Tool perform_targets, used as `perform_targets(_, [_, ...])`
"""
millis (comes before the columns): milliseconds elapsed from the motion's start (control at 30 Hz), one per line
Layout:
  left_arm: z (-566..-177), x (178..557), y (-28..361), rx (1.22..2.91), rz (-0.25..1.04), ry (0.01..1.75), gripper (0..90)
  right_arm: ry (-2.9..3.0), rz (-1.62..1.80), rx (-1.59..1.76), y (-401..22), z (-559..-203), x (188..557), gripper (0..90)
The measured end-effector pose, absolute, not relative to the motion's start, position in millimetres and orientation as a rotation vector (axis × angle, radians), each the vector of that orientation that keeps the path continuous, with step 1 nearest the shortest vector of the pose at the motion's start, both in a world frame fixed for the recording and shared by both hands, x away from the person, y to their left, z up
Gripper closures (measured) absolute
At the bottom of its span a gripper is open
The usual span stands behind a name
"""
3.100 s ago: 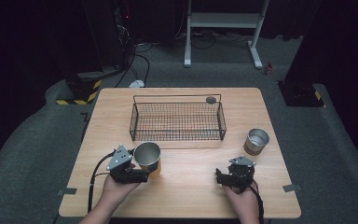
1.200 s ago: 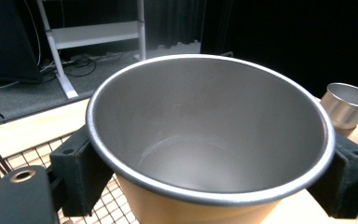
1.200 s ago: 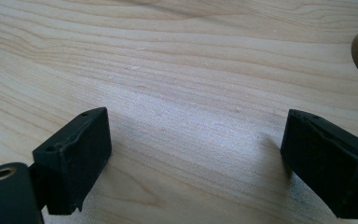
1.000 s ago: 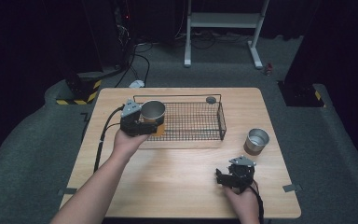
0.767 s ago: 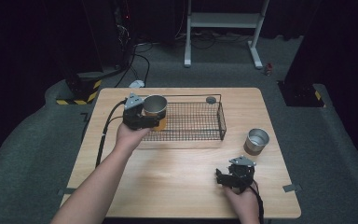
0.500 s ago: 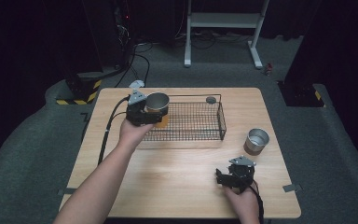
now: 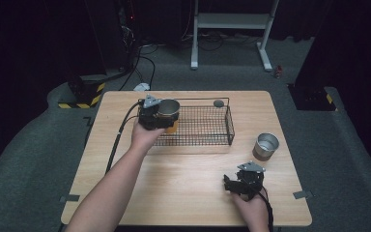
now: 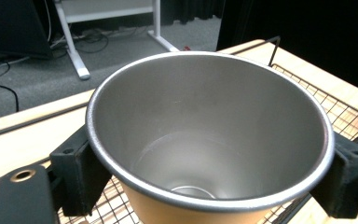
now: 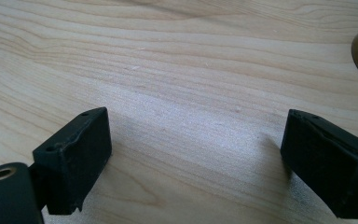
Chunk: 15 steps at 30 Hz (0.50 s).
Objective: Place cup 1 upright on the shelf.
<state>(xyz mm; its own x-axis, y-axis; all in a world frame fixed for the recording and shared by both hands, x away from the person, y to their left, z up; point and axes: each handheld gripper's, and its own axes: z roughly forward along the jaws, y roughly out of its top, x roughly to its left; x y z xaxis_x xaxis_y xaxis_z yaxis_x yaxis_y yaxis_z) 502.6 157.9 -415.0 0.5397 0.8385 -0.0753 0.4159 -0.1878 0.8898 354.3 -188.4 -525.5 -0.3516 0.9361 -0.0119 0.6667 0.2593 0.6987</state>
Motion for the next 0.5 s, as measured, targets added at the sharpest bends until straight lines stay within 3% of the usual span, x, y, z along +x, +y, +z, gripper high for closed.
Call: perform_targets(500, [-431.5,515.6,149.3,1.866,0.532,1.094,13.9,2.110,0.849,1.454,-188.3,-525.5,354.3,8.4])
